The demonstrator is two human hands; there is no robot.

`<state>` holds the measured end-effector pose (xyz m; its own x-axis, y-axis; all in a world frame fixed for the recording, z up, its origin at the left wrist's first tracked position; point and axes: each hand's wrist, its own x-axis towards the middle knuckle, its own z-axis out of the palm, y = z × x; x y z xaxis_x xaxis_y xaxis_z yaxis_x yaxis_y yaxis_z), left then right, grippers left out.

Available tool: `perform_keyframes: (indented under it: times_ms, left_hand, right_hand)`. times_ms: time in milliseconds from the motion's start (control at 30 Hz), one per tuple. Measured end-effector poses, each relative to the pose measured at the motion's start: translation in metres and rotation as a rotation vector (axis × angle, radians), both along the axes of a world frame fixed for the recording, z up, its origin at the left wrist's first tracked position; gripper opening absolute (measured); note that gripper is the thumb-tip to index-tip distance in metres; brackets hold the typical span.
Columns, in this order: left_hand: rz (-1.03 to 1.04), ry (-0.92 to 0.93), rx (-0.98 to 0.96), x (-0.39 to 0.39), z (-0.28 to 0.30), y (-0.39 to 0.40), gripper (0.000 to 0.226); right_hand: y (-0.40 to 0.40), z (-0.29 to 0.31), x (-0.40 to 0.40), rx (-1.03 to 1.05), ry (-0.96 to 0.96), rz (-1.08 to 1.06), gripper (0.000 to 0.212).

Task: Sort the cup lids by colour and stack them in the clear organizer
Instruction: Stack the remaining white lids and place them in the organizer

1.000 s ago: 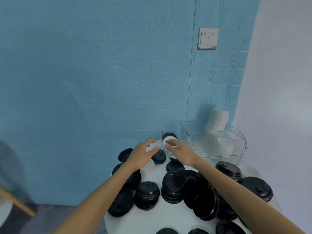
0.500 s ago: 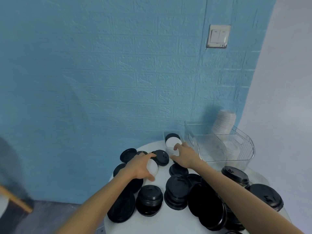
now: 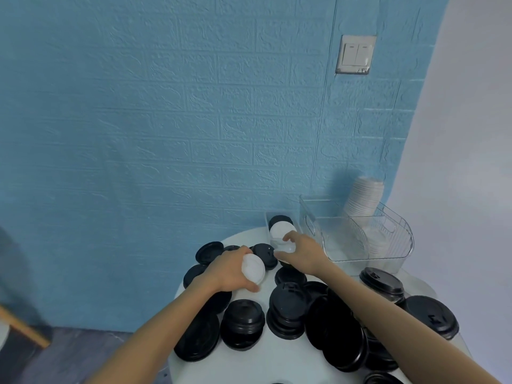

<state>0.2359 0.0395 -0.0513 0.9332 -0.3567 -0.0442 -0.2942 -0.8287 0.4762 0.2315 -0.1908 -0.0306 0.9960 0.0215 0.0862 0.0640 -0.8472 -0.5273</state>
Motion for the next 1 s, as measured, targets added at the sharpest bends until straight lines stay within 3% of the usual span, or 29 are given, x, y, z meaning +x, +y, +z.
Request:
perform_keyframes:
  times_ms: [200, 367, 633, 867, 1000]
  left_hand:
    - [-0.012, -0.067, -0.070, -0.008, 0.001, -0.011, 0.094]
    - [0.029, -0.077, -0.235, -0.015, 0.001, -0.021, 0.103]
    - [0.090, -0.082, -0.382, -0.023, -0.001, -0.028, 0.074]
    - [0.071, -0.057, -0.440, -0.027, 0.006, -0.038, 0.075]
    - [0.048, -0.026, -0.537, -0.035, 0.011, -0.040, 0.077]
  right_hand:
    - [-0.003, 0.001, -0.010, 0.050, 0.064, 0.059, 0.067]
    - [-0.007, 0.006, -0.014, 0.193, 0.051, 0.046, 0.062]
    - [-0.021, 0.013, -0.027, 0.466, -0.006, -0.031, 0.072]
    - [-0.003, 0.032, -0.042, 0.459, -0.074, 0.113, 0.060]
    - [-0.001, 0.034, -0.045, 0.457, -0.061, 0.176, 0.065]
